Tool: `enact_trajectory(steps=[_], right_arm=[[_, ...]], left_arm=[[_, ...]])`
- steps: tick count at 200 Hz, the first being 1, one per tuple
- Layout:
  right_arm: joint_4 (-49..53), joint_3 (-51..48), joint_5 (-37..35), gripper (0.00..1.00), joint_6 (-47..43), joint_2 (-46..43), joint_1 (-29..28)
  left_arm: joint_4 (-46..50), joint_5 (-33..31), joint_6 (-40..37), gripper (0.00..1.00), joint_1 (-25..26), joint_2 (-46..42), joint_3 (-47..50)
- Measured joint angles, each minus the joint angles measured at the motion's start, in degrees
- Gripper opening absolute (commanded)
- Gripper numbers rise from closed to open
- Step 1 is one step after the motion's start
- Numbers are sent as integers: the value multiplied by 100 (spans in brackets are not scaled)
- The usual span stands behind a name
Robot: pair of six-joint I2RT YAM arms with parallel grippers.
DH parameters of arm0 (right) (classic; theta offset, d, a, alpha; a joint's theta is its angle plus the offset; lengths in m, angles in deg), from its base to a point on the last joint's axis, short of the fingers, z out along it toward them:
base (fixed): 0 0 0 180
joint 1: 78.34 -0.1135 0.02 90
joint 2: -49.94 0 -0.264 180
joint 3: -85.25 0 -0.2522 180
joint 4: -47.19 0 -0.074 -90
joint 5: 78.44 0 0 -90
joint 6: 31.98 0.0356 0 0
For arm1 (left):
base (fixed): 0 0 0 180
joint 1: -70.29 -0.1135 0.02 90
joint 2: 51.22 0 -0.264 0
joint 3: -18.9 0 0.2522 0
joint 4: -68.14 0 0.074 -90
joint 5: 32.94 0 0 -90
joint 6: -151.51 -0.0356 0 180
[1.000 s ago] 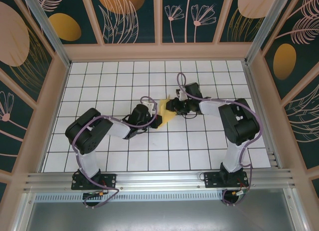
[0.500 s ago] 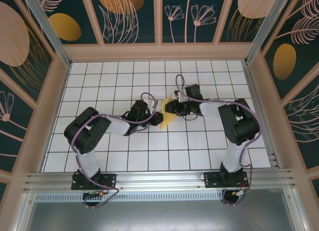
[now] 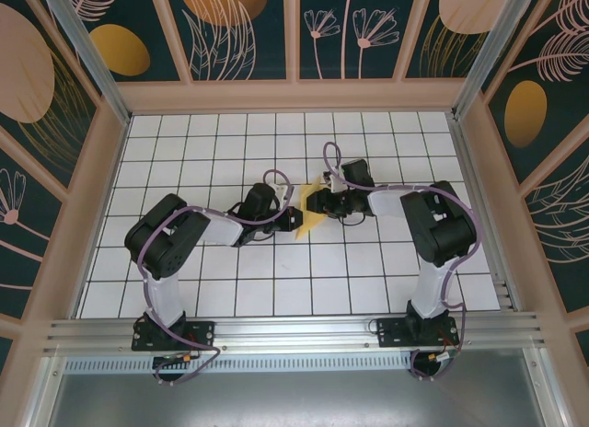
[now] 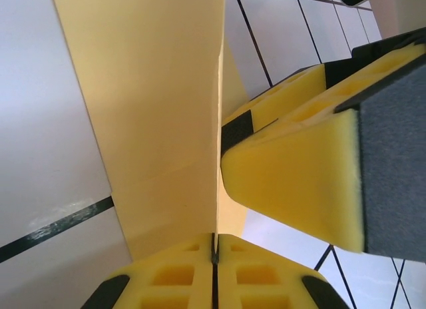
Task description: Fold a paper plane with a square sheet of paper (pick it up from the middle)
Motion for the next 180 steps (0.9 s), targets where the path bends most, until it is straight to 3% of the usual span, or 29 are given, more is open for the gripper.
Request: enact_trajectory(steps=[91,180], right_arm=[[48,57,-284,47,160,59,-7],[238,214,-723,46,675,79,-20]], left_arm=[[22,-2,0,28,-31,7,-4],[-605,-22,-177,29,-31,-151,498]])
